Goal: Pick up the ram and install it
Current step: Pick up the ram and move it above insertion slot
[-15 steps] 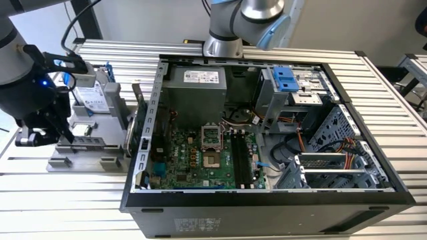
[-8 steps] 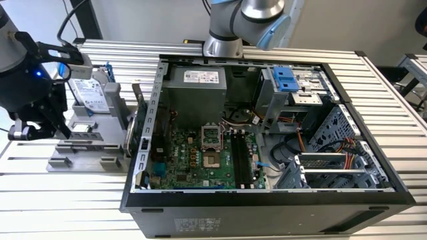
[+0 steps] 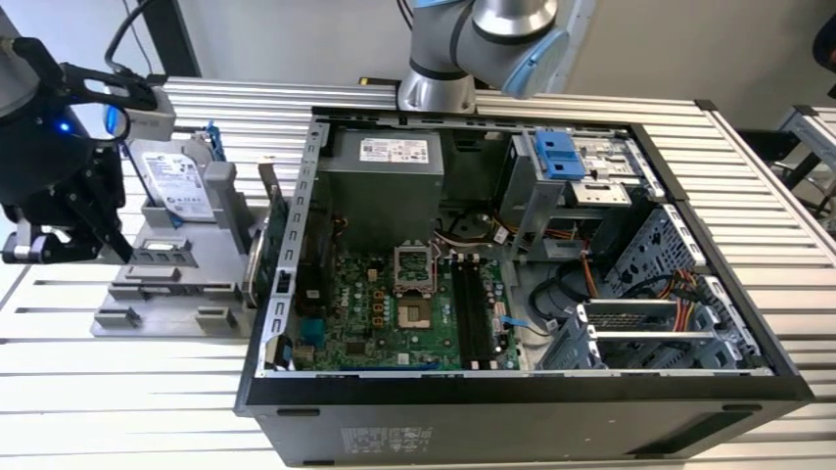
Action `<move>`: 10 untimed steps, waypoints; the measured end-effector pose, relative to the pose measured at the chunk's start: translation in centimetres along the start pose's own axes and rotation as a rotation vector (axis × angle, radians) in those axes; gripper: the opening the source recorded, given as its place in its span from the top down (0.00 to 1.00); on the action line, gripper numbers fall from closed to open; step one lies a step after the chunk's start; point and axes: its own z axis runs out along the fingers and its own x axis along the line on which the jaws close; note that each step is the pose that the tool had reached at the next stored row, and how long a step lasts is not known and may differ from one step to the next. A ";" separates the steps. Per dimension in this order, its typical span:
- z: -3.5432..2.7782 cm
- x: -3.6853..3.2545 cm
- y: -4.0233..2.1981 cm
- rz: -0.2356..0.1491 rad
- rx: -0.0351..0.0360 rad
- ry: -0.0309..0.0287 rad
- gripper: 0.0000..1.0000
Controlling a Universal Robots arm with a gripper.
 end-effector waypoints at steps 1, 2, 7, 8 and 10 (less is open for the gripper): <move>-0.13 -0.01 0.00 0.000 0.0000 0.0000 1.00; -0.25 -0.02 0.00 0.000 -0.0001 0.0001 1.00; -0.88 -0.06 -0.01 0.000 0.0001 -0.0001 1.00; -1.00 -0.06 -0.01 0.000 0.0000 0.0000 1.00; -1.28 -0.08 -0.01 0.000 0.0000 0.0000 1.00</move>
